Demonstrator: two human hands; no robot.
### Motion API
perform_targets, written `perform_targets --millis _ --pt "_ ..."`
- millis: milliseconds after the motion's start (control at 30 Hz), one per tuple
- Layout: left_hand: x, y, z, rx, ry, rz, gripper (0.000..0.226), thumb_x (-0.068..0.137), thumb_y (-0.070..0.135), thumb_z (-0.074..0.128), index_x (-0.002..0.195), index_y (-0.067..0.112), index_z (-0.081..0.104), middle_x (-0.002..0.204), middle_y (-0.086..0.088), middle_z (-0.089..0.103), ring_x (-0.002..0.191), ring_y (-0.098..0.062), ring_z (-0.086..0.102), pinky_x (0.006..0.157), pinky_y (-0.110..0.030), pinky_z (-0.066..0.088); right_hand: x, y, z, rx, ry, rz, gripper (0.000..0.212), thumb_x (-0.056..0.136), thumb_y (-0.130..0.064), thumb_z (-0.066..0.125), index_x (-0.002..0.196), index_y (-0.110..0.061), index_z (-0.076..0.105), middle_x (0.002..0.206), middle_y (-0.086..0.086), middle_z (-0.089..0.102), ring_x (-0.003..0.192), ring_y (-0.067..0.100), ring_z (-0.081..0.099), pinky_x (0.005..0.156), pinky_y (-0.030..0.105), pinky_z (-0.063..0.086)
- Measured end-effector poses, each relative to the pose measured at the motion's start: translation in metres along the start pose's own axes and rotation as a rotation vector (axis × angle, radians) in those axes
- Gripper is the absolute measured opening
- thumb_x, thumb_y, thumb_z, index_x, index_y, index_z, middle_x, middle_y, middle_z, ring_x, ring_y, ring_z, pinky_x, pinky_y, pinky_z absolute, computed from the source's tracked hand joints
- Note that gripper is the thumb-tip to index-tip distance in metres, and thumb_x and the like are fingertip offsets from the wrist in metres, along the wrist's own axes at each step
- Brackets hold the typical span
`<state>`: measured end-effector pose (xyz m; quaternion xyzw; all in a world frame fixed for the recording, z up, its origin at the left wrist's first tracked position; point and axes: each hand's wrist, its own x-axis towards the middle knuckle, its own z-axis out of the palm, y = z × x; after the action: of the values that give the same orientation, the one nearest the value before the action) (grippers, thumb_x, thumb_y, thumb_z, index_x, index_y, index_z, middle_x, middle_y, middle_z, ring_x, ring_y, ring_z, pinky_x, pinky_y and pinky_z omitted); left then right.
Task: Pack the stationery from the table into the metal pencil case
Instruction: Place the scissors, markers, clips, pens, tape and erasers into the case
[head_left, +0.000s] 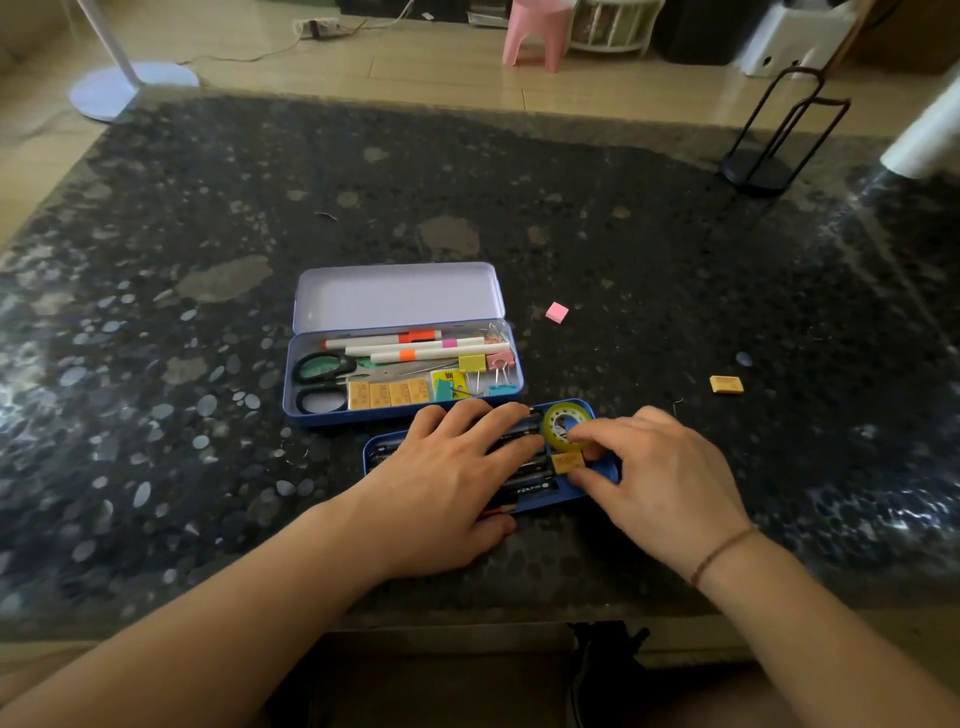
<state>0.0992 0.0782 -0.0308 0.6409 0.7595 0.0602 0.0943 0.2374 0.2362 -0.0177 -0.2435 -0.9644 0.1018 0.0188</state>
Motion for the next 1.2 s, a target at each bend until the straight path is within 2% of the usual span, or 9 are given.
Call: perform_targets --millis 100,167,267,433,633,733,867,1067,1200 --pt "0.0 0.001 -0.001 -0.014 0.004 -0.003 0.072 0.087 0.054 0.05 0.147 0.036 0.017 0.158 0.007 0.009 0.142 -0.02 0.01 0.115 -0.044 0.016 0.009 0.035 -0.017 0.143 0.151 0.092 0.029 0.079 -0.034 0.072 0.107 -0.035 0.065 0.095 -0.007 0.064 0.087 0.014 0.056 0.077 0.031 0.048" --pt "0.002 0.003 -0.002 -0.011 0.025 0.026 0.072 0.085 0.055 0.051 0.147 0.036 0.02 0.157 0.006 0.011 0.141 -0.02 0.012 0.114 -0.044 0.017 0.019 0.072 -0.02 0.102 0.236 0.215 0.038 0.08 -0.017 0.071 0.117 -0.023 0.064 0.116 0.002 0.063 0.103 0.027 0.056 0.093 0.037 0.044" --pt "0.006 0.007 -0.002 -0.01 0.034 0.103 0.067 0.085 0.058 0.05 0.144 0.035 0.028 0.154 0.007 0.02 0.14 -0.019 0.016 0.112 -0.043 0.02 0.025 0.106 -0.01 0.026 0.062 0.384 0.051 0.085 -0.009 0.065 0.133 -0.021 0.053 0.14 0.001 0.049 0.128 0.027 0.041 0.108 0.039 0.031" --pt "0.009 0.012 0.0 0.023 0.016 0.16 0.066 0.085 0.064 0.046 0.141 0.03 0.037 0.148 0.006 0.033 0.139 -0.022 0.022 0.111 -0.046 0.024 0.021 0.102 -0.008 0.073 0.099 0.368 0.025 0.085 -0.008 0.065 0.107 -0.02 0.068 0.113 0.002 0.062 0.112 0.022 0.053 0.099 0.035 0.04" --pt "0.011 0.016 0.002 0.052 0.003 0.149 0.07 0.083 0.067 0.043 0.14 0.028 0.038 0.146 0.003 0.032 0.135 -0.023 0.024 0.109 -0.045 0.022 -0.005 0.036 -0.01 0.332 0.06 -0.175 0.036 0.079 -0.013 0.073 0.113 -0.021 0.067 0.099 -0.009 0.064 0.093 0.003 0.057 0.086 0.017 0.045" --pt "0.012 0.017 0.003 0.06 0.01 0.148 0.07 0.083 0.067 0.043 0.141 0.027 0.038 0.144 0.003 0.035 0.133 -0.024 0.027 0.108 -0.046 0.024 -0.003 0.024 0.005 0.287 0.052 -0.291 0.035 0.077 -0.009 0.075 0.111 -0.016 0.068 0.099 -0.001 0.069 0.093 0.01 0.059 0.085 0.025 0.05" --pt "0.011 0.019 0.003 0.069 0.01 0.139 0.07 0.082 0.067 0.045 0.139 0.027 0.039 0.142 0.002 0.037 0.131 -0.024 0.029 0.108 -0.046 0.024 0.003 0.03 0.002 0.19 0.03 -0.294 0.02 0.079 -0.013 0.068 0.099 -0.018 0.071 0.097 -0.001 0.068 0.092 0.012 0.059 0.081 0.032 0.054" --pt "0.01 0.018 0.004 0.093 0.021 0.135 0.067 0.081 0.069 0.045 0.136 0.031 0.042 0.142 0.0 0.038 0.134 -0.028 0.027 0.108 -0.052 0.023 0.003 0.029 -0.003 0.141 0.001 -0.213 0.024 0.074 -0.019 0.076 0.098 -0.022 0.072 0.096 -0.006 0.067 0.09 0.006 0.056 0.081 0.027 0.053" --pt "0.01 0.019 0.006 0.098 0.012 0.12 0.07 0.079 0.071 0.045 0.136 0.03 0.043 0.142 0.0 0.038 0.134 -0.028 0.026 0.108 -0.053 0.023 -0.001 0.024 -0.007 0.136 -0.005 -0.169 0.017 0.077 -0.032 0.064 0.091 -0.025 0.069 0.089 -0.01 0.065 0.084 0.005 0.056 0.073 0.025 0.053"
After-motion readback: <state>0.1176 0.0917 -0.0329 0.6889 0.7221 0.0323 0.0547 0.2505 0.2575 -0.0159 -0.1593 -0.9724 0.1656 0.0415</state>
